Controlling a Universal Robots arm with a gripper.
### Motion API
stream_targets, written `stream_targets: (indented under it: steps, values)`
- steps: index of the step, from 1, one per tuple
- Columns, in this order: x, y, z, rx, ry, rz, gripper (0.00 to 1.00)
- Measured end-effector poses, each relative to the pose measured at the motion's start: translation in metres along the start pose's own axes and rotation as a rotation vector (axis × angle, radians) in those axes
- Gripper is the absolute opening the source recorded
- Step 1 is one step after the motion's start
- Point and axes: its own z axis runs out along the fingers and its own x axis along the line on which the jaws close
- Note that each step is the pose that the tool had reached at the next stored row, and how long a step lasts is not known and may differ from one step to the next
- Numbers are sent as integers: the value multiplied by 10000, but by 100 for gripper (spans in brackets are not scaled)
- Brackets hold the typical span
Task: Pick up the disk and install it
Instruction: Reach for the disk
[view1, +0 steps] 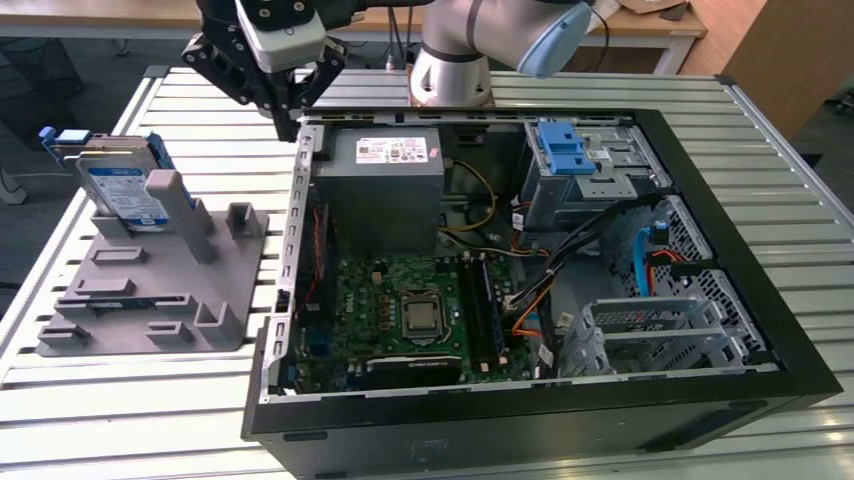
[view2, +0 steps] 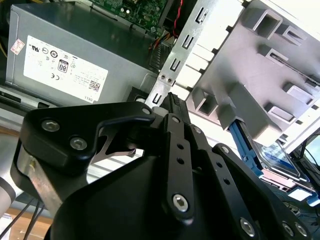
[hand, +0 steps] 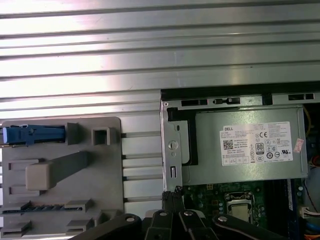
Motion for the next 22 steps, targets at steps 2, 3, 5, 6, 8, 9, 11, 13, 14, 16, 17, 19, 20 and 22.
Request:
stream_targets:
  steps: [2, 3, 5, 6, 8, 9, 11, 13, 14, 16, 17, 19, 20, 22]
  values:
    - [9, -1, 2, -2, -1, 1, 11]
    - [12, -1, 2, -1, -1, 1, 11]
    - [22, -2, 4, -1, -1, 1, 11]
    - [27, -2, 4, -1, 0, 0, 11]
    - [44, -2, 5, -1, 0, 1, 11]
    - [58, -2, 5, -1, -1, 1, 11]
    - [90, 1, 6, -1, 0, 1, 11]
    - [129, 13, 7, -1, -1, 0, 11]
    - [148, 25, 8, -1, -1, 0, 11]
    - [185, 52, 9, -1, 0, 0, 11]
    - [207, 63, 10, -1, 0, 2, 11]
    - [262, 77, 11, 0, 0, 1, 11]
    - [289, 79, 11, 0, 0, 0, 11]
    - [328, 80, 12, 0, 2, 0, 11]
